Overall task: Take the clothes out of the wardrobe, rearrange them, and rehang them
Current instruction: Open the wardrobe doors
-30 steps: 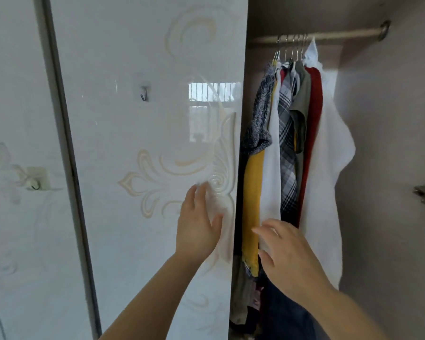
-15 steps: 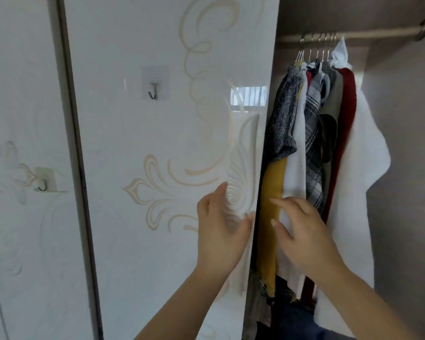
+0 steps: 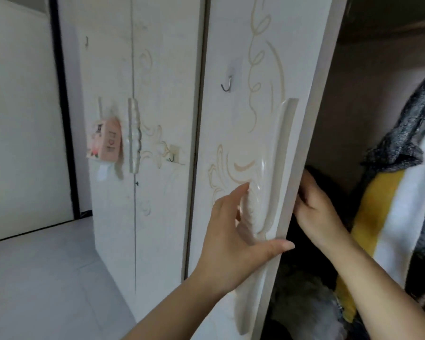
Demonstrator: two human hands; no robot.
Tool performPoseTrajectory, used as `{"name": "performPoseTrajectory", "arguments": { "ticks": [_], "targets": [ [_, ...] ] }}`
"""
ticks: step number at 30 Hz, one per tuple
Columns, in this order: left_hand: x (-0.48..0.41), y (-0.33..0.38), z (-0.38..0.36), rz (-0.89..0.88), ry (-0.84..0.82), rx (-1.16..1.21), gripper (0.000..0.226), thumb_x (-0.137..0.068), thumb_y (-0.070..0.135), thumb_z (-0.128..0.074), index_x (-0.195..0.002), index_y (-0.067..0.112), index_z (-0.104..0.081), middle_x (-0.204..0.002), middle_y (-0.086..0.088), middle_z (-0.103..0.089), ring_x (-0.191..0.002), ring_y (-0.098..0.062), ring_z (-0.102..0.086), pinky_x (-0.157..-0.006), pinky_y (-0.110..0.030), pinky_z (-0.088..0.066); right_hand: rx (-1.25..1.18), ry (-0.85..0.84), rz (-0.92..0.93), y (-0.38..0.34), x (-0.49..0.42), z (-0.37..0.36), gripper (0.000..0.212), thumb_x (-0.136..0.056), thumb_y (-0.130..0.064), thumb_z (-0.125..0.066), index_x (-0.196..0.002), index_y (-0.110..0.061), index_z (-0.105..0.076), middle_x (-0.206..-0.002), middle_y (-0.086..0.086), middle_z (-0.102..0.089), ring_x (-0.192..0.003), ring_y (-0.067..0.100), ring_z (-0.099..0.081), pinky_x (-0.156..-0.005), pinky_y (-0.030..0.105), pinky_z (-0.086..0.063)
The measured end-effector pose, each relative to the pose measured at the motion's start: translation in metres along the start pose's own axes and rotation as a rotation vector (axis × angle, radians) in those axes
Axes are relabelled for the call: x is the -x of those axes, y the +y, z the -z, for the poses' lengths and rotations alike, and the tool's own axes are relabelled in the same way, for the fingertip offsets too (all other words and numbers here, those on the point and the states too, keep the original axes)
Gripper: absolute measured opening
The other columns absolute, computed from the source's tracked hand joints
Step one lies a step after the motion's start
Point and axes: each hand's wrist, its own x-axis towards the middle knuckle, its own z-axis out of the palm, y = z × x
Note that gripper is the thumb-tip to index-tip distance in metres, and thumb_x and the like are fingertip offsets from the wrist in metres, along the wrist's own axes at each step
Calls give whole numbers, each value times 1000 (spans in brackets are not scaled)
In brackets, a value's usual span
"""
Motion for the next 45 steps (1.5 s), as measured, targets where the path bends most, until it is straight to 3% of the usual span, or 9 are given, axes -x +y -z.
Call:
{"name": "performPoseTrajectory", "arguments": {
  "ticks": [4, 6, 11, 14, 18, 24, 29, 38, 45],
  "targets": [
    [15, -1, 40, 32, 94, -99, 82, -50, 66, -70, -117, 67, -23, -117, 32, -39, -103, 10, -46, -75, -11, -47, -87, -104, 141, -19, -11, -38, 40, -86, -52, -49, -125, -51, -41, -126, -38, -42, -122, -14, -39, -100, 6, -32],
    [23, -1, 65, -15, 178, -225, 86, -53, 64, -70, -125, 61, -23, -121, 30, -37, -105, 5, -47, -79, -9, -46, -107, -117, 228, -28, -17, -57, 61, -87, -61, -42, -139, -30, -36, -138, -22, -39, -130, -5, -35, -106, 12, -31],
    [40, 3, 120, -139, 346, -601, 87, -65, 58, -64, -137, 44, -16, -135, 28, -22, -130, -7, -31, -103, -22, -33, -161, -198, 225, -51, -27, -112, 66, -93, -46, -43, -149, -26, -14, -154, -5, -21, -142, 10, -19, -114, 46, -27],
    [46, 3, 148, -115, 422, -766, 83, -69, 54, -57, -139, 40, -15, -145, 11, -16, -136, -1, -14, -105, -13, -19, -128, -148, 232, -71, -29, -144, 71, -84, -49, -36, -148, -30, -10, -156, -3, -13, -142, 11, -14, -115, 35, -21],
    [42, -1, 177, -134, 487, -1019, 74, -75, 40, -53, -141, 34, -19, -148, 0, -15, -134, -19, -22, -106, -36, -23, -51, -142, 282, -82, -37, -182, 66, -89, -44, -44, -138, -42, 1, -157, 0, -4, -143, 11, -6, -108, 20, -10],
    [15, -22, 212, -150, 409, -1454, 89, -69, 13, -72, -143, 24, -25, -149, -15, -17, -134, -35, -17, -107, -52, -19, 158, -222, 294, -57, -44, -230, 86, -86, -37, -61, -143, -34, 3, -157, 3, -2, -145, 19, -2, -117, 39, -17],
    [-1, -39, 237, -259, 214, -1758, 56, -86, 12, -31, -142, 12, -33, -152, -16, -18, -140, -35, -8, -114, -54, -2, 221, -205, 261, -47, -49, -265, 88, -81, -32, -69, -149, -26, -14, -157, 6, -7, -144, 23, -5, -115, 40, -20],
    [-23, -82, 284, -184, 172, -1871, 58, -86, 18, -22, -142, 9, -34, -151, -13, -25, -140, -30, -21, -113, -48, -8, 269, -154, 250, -43, -69, -311, 91, -71, -30, -78, -146, -22, -27, -154, 13, -18, -141, 37, -17, -108, 47, -28],
    [-30, -96, 297, -241, 189, -1776, 63, -81, 12, -42, -143, 10, -32, -152, -11, -23, -141, -28, -12, -114, -48, -5, 272, -195, 300, -34, -78, -310, 91, -71, -24, -79, -146, -22, -27, -154, 13, -18, -141, 37, -19, -109, 43, -23]
  ]
}}
